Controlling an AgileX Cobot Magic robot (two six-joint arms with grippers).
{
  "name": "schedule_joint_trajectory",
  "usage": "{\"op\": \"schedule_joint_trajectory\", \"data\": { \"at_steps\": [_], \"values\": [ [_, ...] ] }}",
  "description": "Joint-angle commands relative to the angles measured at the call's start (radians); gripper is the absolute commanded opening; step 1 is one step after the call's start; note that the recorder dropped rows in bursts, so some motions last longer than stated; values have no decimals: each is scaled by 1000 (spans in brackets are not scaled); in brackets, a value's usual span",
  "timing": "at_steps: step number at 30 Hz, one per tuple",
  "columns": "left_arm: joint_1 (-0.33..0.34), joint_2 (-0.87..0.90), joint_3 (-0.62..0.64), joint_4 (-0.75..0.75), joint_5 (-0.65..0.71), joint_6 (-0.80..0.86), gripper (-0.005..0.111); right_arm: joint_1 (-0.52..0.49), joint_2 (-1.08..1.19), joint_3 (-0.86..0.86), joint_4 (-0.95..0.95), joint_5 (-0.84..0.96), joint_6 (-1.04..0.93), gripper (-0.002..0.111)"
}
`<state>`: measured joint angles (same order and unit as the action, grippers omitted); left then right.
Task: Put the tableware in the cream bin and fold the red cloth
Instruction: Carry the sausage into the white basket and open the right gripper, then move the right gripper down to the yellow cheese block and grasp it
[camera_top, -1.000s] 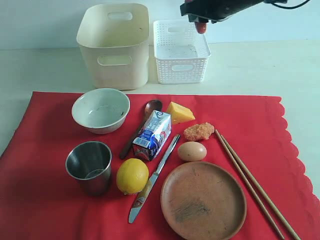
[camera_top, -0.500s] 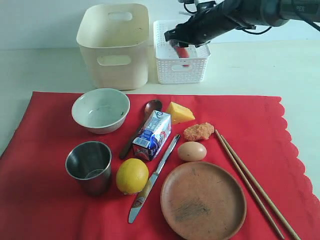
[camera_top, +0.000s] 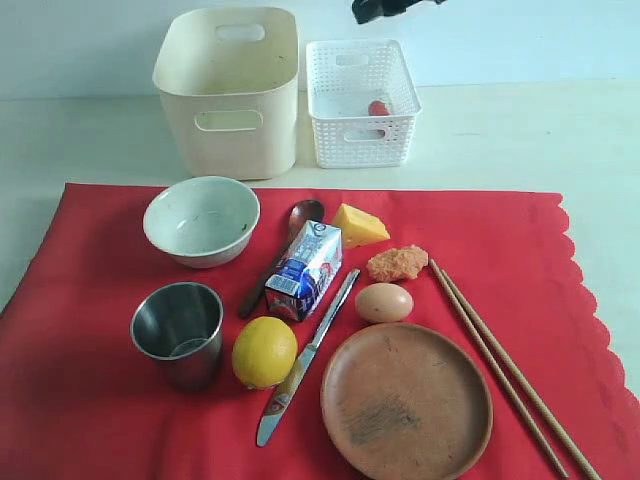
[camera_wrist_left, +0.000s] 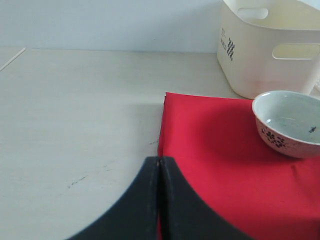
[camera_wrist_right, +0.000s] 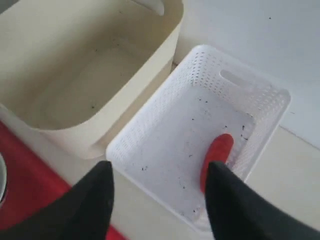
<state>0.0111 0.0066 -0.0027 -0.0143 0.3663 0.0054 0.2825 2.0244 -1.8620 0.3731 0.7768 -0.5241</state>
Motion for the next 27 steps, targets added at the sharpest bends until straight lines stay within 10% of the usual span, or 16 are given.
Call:
{"op": "schedule_joint_trajectory", "data": {
  "at_steps": [1, 7, 27],
  "values": [
    [2, -7, 3, 4, -13, 1, 0, 0, -101, -7, -36, 142, -6, 28],
    [2, -7, 3, 4, -13, 1, 0, 0, -197, 53, -36, 220, -6, 0],
    [2, -7, 3, 4, -13, 1, 0, 2, -236, 569, 280, 104, -665, 0]
  ]
}}
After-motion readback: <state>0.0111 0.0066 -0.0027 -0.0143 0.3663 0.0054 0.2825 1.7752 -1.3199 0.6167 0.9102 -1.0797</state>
